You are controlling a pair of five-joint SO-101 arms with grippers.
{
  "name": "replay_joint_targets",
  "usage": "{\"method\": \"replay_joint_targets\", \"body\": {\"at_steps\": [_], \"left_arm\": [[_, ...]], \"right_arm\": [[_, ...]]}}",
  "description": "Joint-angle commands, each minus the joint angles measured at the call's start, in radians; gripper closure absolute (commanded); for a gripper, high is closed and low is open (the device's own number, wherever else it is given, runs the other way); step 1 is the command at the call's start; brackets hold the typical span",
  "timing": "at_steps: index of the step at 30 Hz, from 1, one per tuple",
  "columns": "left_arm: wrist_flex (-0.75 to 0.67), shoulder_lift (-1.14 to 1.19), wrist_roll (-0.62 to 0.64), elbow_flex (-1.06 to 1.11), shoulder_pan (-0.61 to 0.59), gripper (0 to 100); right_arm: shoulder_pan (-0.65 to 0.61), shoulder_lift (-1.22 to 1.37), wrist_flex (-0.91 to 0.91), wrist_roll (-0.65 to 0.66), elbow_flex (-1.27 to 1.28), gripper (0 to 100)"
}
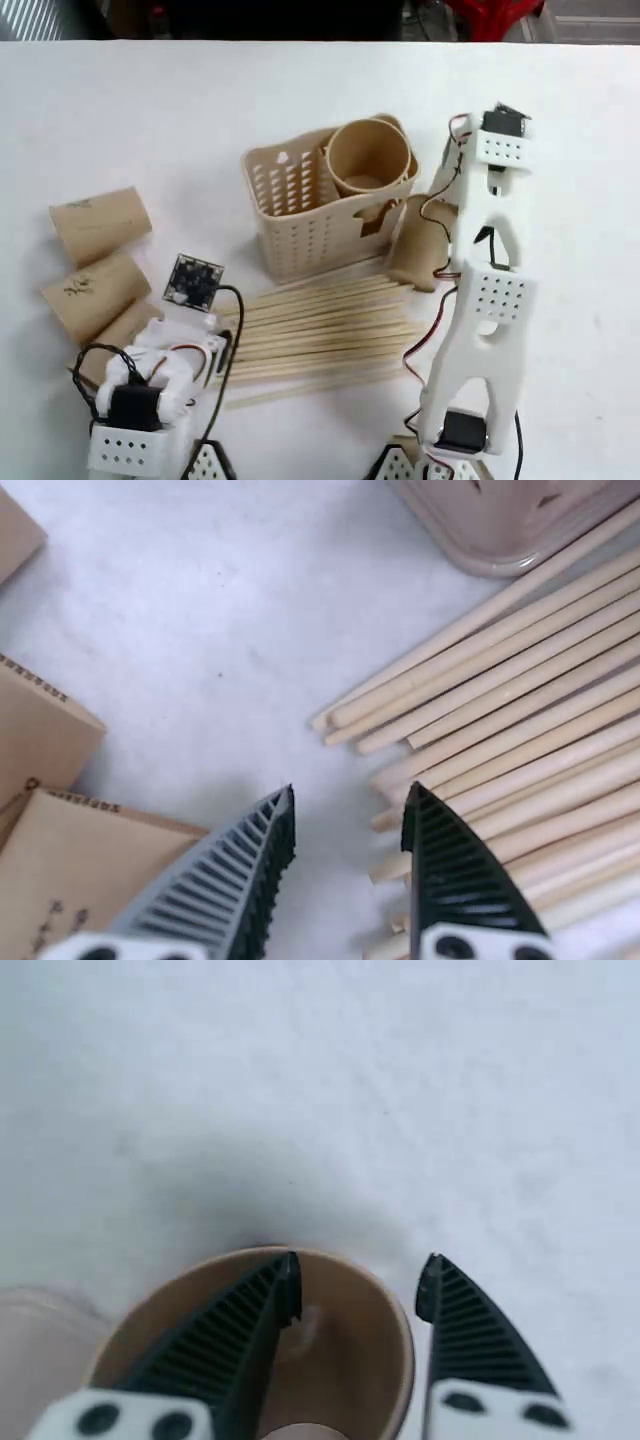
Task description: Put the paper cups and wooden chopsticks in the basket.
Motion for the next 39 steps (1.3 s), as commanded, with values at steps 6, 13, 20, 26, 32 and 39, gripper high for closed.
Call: {"method": "replay_joint_targets", "body": {"at_steps": [6, 13, 20, 26, 32, 39], "left_arm": [[0.005, -0.005, 0.000, 0.000, 0.007, 81], [0.005, -0.005, 0.000, 0.000, 0.007, 81], [0.005, -0.005, 0.000, 0.000, 0.007, 81], [0.005, -0.005, 0.000, 0.000, 0.007, 81], [0.005, -0.005, 0.000, 0.000, 0.007, 81], [0.005, -0.005, 0.000, 0.000, 0.007, 81]], "right_arm": [[0.096, -0.061, 0.025, 0.180, -0.018, 98.3], [0.180, -0.255, 0.027, 0.186, -0.018, 98.3], [0.185, -0.526, 0.027, 0.187, 0.002, 98.3], [0.153, -0.803, 0.022, 0.178, 0.048, 98.3], [-0.062, -1.069, -0.068, 0.175, 0.055, 98.2], [-0.367, -1.139, -0.303, 0.175, 0.055, 98.2]]}}
